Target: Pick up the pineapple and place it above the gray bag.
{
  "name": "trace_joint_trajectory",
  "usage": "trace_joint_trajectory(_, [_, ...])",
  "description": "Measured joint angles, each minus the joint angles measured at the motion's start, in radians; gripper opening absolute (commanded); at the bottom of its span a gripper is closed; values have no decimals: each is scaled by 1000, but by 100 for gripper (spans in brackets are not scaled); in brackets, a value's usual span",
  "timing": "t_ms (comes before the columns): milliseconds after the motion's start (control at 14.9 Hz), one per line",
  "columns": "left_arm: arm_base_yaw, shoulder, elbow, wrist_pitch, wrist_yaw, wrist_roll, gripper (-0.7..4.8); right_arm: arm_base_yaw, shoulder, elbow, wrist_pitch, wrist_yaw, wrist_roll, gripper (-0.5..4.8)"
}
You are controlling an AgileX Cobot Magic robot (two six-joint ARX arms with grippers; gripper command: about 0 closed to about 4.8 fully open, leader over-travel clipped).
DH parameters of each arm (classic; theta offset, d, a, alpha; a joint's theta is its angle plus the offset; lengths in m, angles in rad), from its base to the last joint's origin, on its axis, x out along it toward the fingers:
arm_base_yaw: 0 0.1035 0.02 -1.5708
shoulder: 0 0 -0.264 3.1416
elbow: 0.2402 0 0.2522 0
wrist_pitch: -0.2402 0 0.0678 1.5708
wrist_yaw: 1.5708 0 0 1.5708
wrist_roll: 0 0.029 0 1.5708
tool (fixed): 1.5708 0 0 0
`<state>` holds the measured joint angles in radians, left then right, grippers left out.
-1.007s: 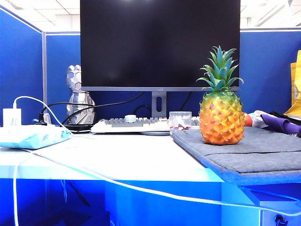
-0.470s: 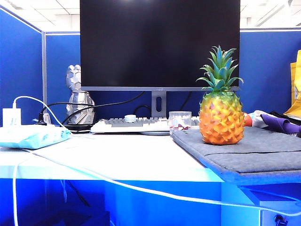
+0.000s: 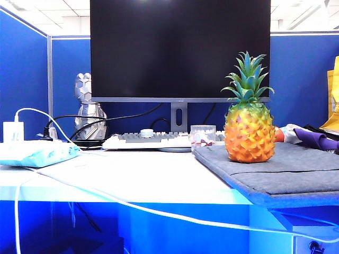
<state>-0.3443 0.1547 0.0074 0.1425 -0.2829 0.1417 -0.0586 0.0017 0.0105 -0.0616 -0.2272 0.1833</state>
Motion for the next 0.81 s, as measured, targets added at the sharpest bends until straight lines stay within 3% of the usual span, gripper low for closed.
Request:
trace_joint_trajectory(336, [0, 0, 0, 11, 158, 0, -1, 0, 0, 0, -4, -36, 50, -1])
trace_joint_trajectory(806, [0, 0, 0, -1, 163, -23, -1, 0, 0, 0, -6, -38, 54, -1])
